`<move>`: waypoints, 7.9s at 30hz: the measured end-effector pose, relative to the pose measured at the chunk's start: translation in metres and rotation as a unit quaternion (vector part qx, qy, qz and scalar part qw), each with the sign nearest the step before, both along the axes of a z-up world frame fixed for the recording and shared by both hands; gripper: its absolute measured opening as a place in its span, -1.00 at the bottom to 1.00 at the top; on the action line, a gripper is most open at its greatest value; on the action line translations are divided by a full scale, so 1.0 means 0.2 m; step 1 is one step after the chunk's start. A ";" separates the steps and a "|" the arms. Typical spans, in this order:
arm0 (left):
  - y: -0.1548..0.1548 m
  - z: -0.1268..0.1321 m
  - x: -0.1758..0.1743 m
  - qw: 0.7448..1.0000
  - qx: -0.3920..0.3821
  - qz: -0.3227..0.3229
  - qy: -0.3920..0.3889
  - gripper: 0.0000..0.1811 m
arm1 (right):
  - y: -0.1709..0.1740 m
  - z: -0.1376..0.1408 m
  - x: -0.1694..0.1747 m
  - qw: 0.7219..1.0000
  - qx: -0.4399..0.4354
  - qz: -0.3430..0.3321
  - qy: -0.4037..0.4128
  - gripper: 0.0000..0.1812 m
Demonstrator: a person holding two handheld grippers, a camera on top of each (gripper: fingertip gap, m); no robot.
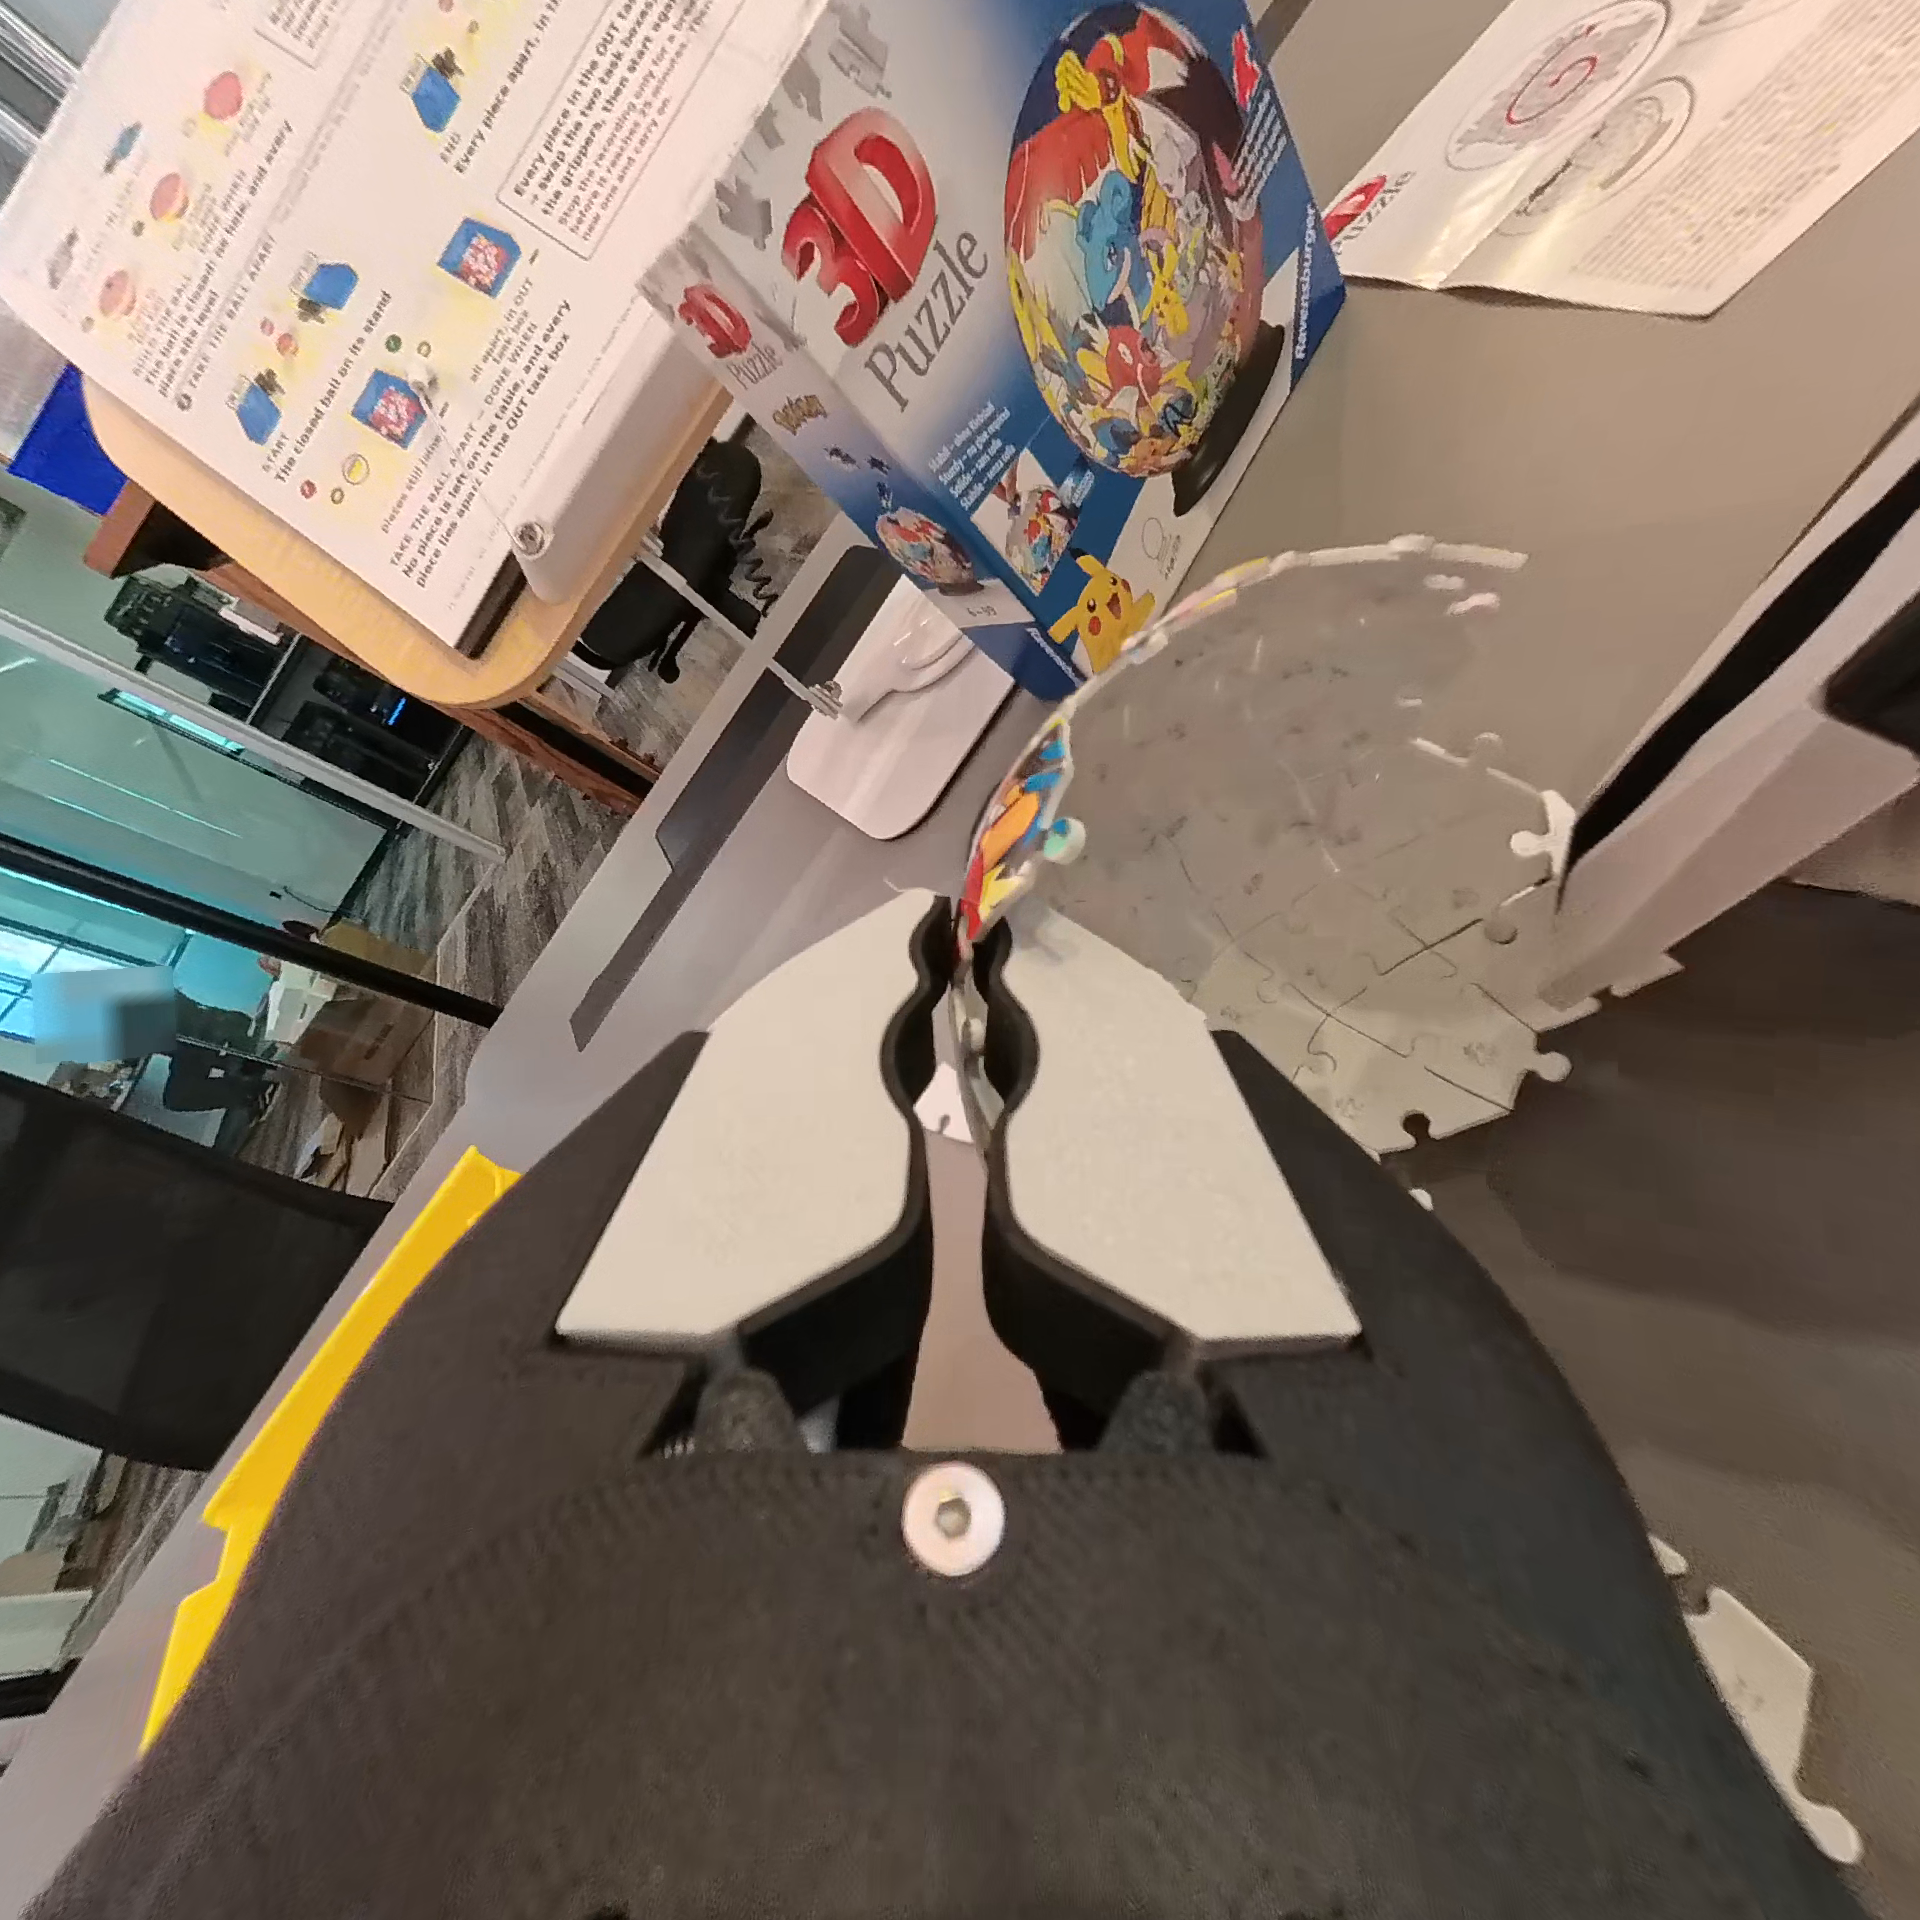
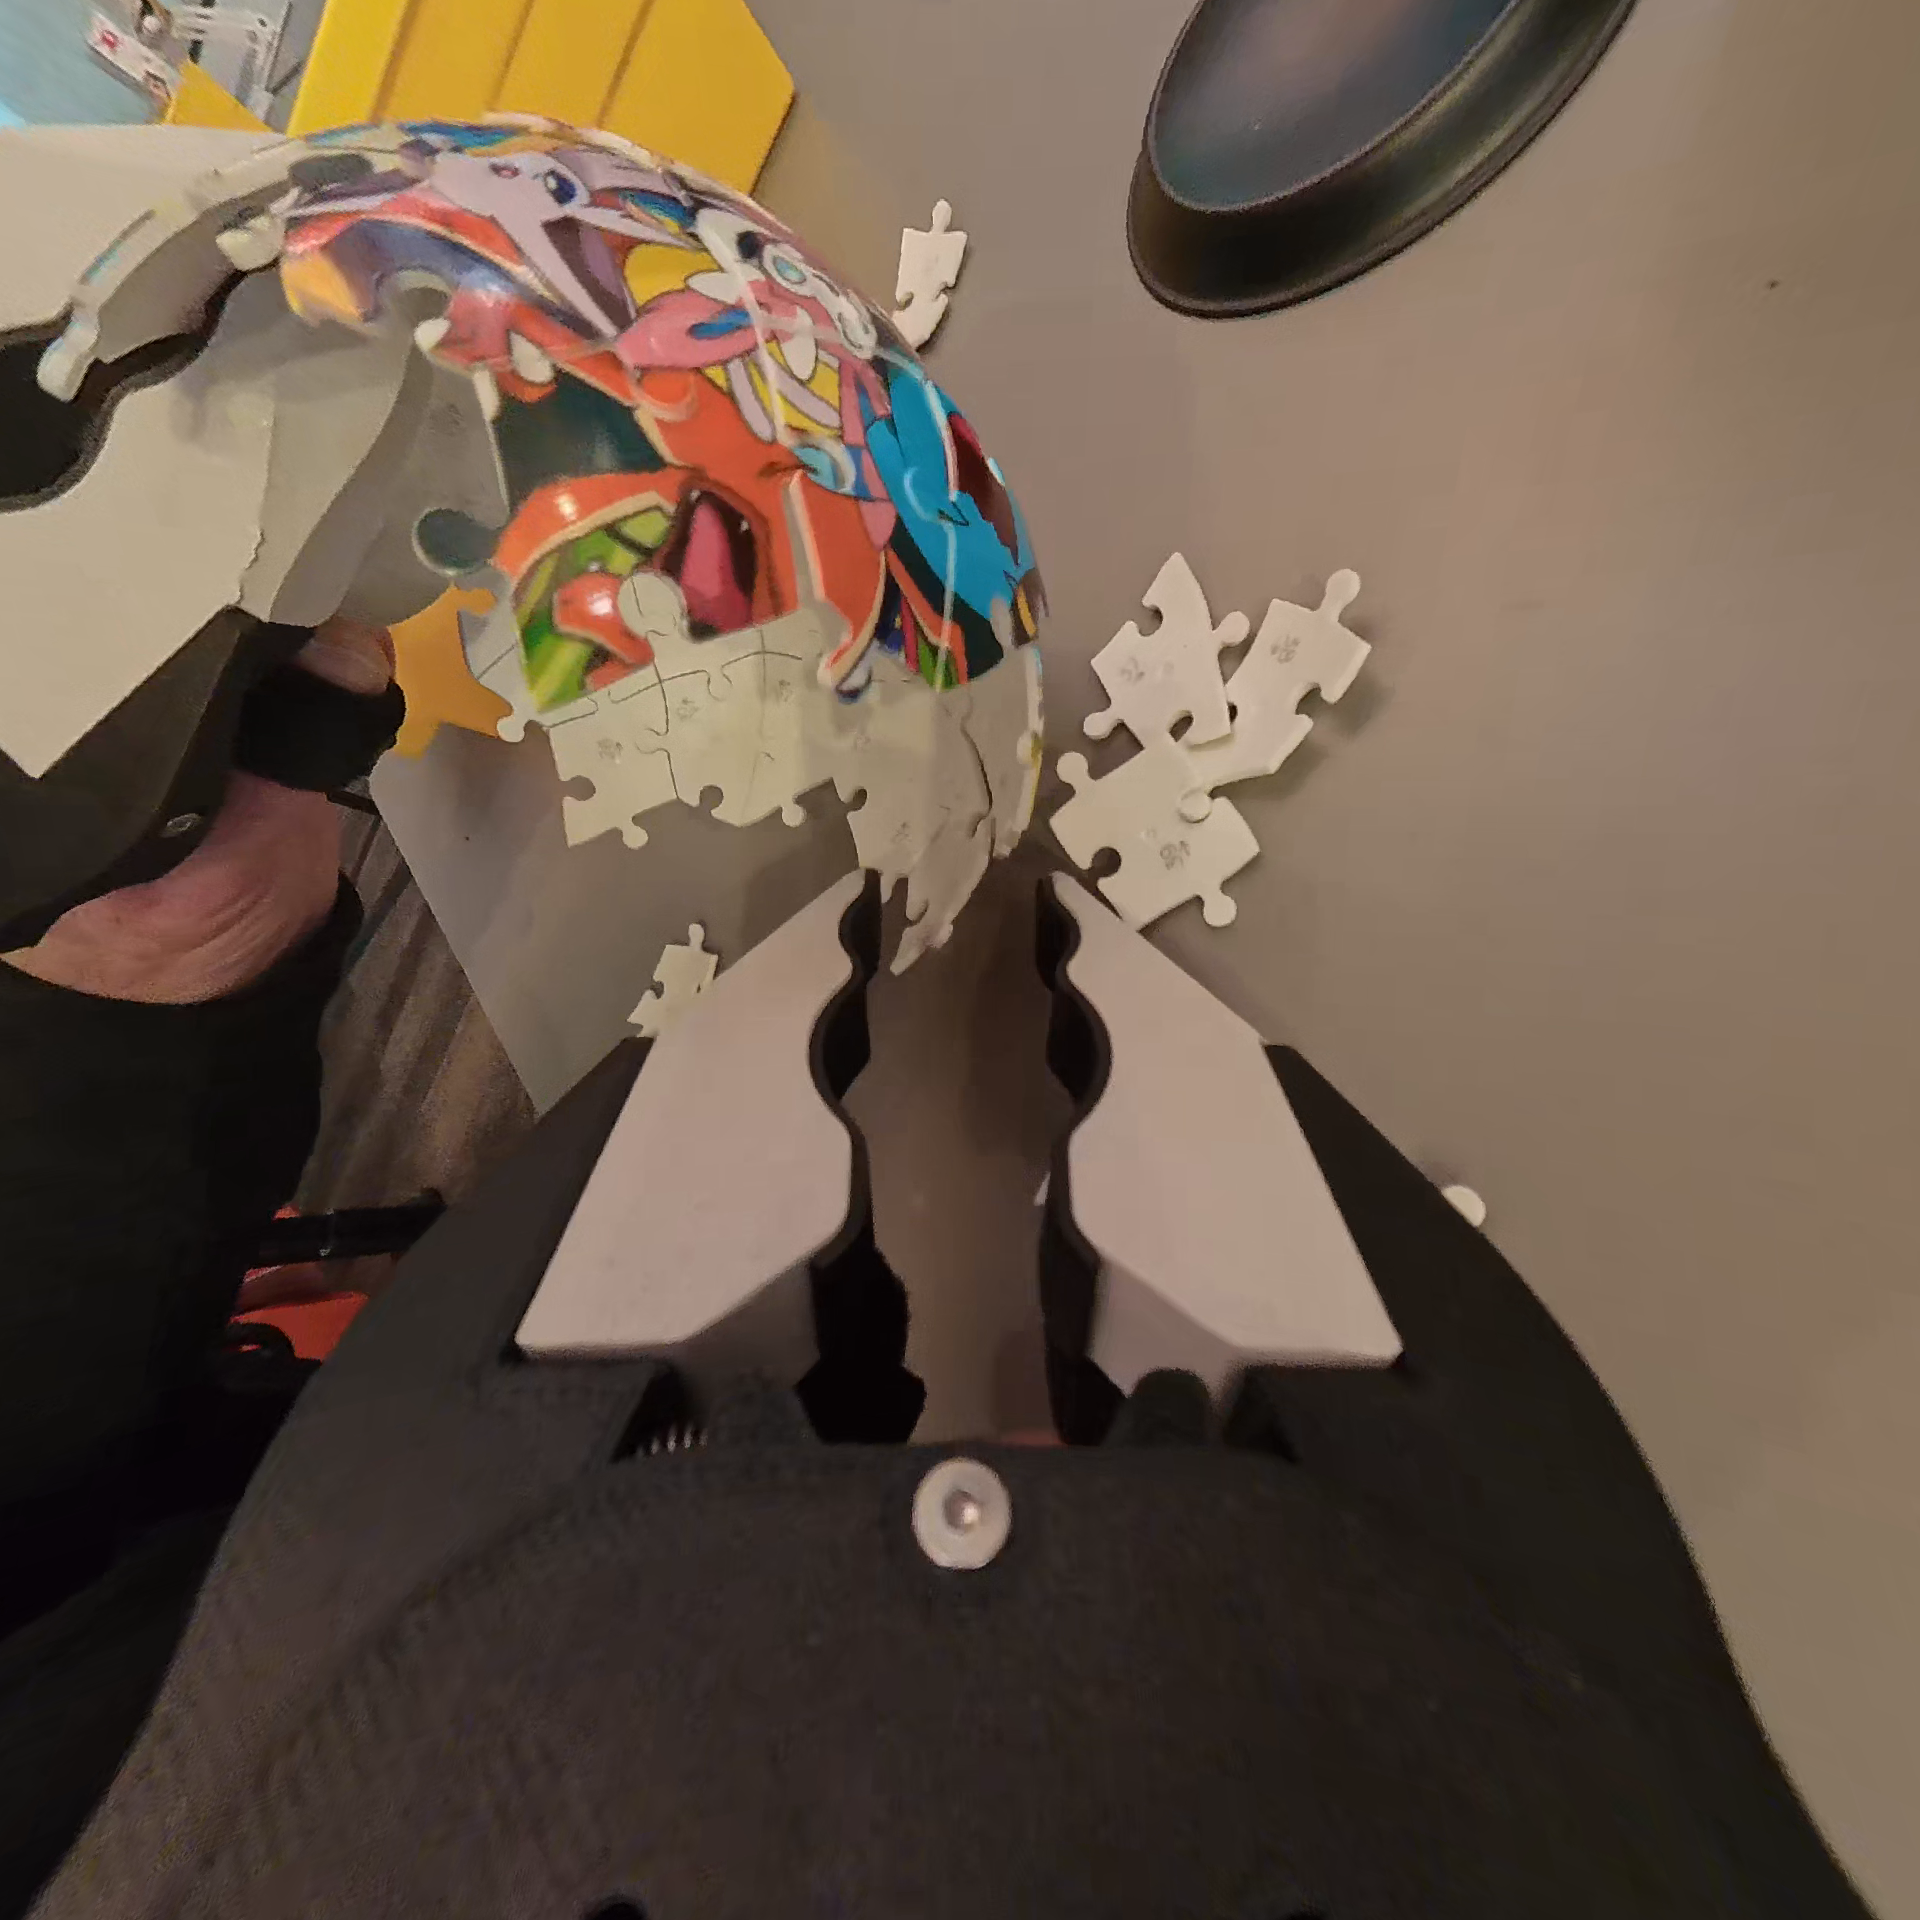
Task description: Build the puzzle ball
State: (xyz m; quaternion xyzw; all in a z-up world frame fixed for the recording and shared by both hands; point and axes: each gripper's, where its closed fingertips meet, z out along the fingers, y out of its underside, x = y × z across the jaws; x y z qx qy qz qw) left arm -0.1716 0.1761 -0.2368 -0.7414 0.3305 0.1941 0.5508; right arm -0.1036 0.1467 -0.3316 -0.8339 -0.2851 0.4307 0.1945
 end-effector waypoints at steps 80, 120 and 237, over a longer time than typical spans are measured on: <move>-0.07 0.31 0.09 0.988 0.151 0.007 -0.020 -0.96 | 0.17 0.32 0.04 0.980 0.045 -0.099 0.166 -0.91; -0.06 0.09 -0.20 0.964 0.022 0.128 -0.233 -0.96 | 0.21 0.41 0.02 0.982 0.167 0.004 0.093 -0.63; -0.13 0.34 -0.05 0.932 0.103 0.010 -0.347 -0.95 | 0.08 0.99 -0.07 0.683 0.726 0.025 -0.070 -0.88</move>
